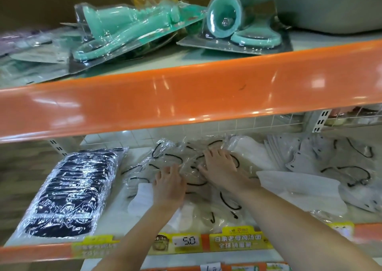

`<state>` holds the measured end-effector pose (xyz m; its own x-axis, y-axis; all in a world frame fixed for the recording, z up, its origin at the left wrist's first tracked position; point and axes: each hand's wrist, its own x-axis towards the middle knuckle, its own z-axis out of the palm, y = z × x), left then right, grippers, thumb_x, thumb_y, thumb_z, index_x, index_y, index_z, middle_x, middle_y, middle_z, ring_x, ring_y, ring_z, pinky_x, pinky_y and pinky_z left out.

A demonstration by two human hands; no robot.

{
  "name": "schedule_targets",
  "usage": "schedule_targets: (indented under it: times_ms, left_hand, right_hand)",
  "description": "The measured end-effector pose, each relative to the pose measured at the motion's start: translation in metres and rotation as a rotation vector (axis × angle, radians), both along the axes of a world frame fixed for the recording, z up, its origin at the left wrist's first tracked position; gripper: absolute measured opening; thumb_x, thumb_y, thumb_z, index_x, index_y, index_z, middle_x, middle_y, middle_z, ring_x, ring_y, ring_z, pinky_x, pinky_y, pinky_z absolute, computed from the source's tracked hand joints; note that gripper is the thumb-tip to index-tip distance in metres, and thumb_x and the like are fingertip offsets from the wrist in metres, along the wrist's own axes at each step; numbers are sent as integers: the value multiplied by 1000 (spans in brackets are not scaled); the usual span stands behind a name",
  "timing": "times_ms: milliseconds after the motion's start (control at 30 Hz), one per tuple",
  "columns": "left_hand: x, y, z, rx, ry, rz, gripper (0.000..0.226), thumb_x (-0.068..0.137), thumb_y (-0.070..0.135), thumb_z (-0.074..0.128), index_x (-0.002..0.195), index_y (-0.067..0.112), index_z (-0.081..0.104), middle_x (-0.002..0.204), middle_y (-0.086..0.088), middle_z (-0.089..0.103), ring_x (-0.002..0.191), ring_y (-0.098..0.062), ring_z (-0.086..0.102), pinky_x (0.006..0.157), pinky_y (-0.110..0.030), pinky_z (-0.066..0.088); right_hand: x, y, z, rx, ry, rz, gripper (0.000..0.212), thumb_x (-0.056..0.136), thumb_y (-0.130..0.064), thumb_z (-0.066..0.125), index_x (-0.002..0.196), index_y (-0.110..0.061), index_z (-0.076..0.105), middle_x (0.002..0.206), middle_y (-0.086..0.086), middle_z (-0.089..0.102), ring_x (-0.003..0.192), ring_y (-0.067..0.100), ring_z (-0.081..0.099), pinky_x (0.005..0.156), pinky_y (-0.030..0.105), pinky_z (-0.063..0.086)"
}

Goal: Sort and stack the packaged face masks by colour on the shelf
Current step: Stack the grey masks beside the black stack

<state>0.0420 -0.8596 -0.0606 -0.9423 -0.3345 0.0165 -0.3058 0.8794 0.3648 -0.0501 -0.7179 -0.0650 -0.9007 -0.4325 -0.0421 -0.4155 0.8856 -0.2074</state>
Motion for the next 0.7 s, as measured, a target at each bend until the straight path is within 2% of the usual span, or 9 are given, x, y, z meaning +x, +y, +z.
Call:
schedule_targets:
  times_ms: [133,333,433,533,633,700]
  left_hand:
    - [-5,-1,6,23,43,-39,40,98,20,38,138,19,38,142,-7,39,132,-27,30,106,-42,27]
    - [-29,10,3,-32,55,-148,42,96,21,43,138,16,41,142,-6,41,133,-27,31,108,-41,27]
    - [-40,21,0,-92,1,-203,45,98,24,41,142,16,38,148,-5,38,137,-25,29,112,-40,24]
    - [-43,30,-6,-100,-103,-228,37,101,30,34,134,19,46,150,-4,32,137,-27,28,111,-41,24]
    - [-39,32,-13,-182,-95,-243,35,101,35,32,129,22,49,144,-3,37,134,-27,31,109,-41,27]
    - [-36,31,-13,-232,-68,-251,35,101,37,32,127,21,49,135,-3,44,129,-27,38,107,-39,28]
  right_hand:
    - [12,5,-8,-116,92,39,46,97,-41,40,131,-10,43,135,9,44,127,26,37,106,36,32]
    - [32,7,-20,-141,69,64,38,96,-32,45,127,-10,47,131,10,43,126,30,37,106,37,30]
    - [38,10,-21,-140,89,83,35,95,-31,47,124,-11,49,127,10,45,122,30,40,103,37,31]
    - [41,18,-12,-173,31,111,36,92,-27,49,124,-9,49,130,11,45,122,30,38,102,38,31]
    - [36,32,-7,-242,116,60,32,94,-25,46,122,-11,52,127,7,46,122,26,41,101,35,36]
    - [29,46,-2,-254,203,-25,33,98,-29,40,124,-11,52,127,6,47,122,24,41,103,32,33]
